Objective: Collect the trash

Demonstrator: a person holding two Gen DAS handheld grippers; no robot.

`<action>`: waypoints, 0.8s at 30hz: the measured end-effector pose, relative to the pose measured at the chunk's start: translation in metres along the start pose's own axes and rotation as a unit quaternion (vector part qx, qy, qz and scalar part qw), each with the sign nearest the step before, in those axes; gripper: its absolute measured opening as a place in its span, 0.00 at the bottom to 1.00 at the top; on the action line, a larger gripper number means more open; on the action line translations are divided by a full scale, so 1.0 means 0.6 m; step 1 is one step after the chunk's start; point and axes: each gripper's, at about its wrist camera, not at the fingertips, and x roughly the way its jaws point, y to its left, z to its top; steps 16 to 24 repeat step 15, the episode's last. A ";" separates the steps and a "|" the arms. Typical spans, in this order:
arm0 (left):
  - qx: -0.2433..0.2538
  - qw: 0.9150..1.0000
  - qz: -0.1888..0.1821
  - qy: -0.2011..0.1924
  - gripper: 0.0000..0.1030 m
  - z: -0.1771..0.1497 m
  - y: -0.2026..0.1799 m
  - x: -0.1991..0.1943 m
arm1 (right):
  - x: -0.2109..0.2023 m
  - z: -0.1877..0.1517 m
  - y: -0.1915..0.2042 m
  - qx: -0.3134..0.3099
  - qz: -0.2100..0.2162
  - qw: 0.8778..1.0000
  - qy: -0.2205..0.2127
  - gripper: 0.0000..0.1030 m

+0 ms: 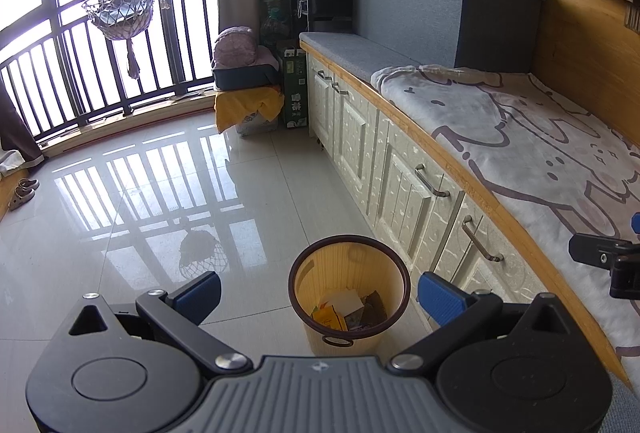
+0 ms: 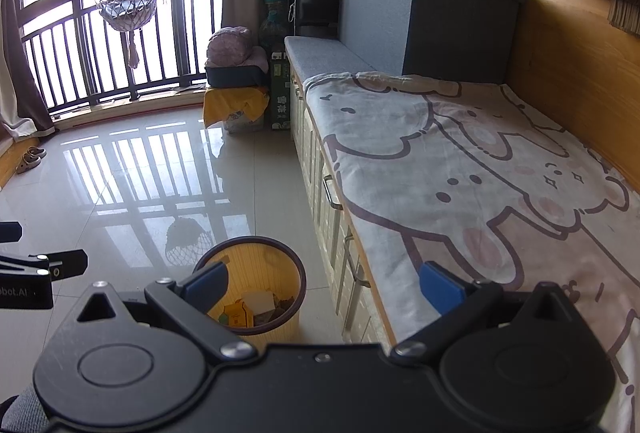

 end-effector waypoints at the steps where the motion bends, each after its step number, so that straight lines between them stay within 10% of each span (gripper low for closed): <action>1: 0.000 1.000 0.000 0.000 1.00 0.000 0.000 0.000 | 0.000 0.000 0.000 0.000 0.000 1.000 0.000 1.00; 24: 0.000 1.000 0.003 0.001 1.00 0.001 0.007 -0.001 | 0.002 0.000 -0.001 0.001 0.000 1.000 0.001 1.00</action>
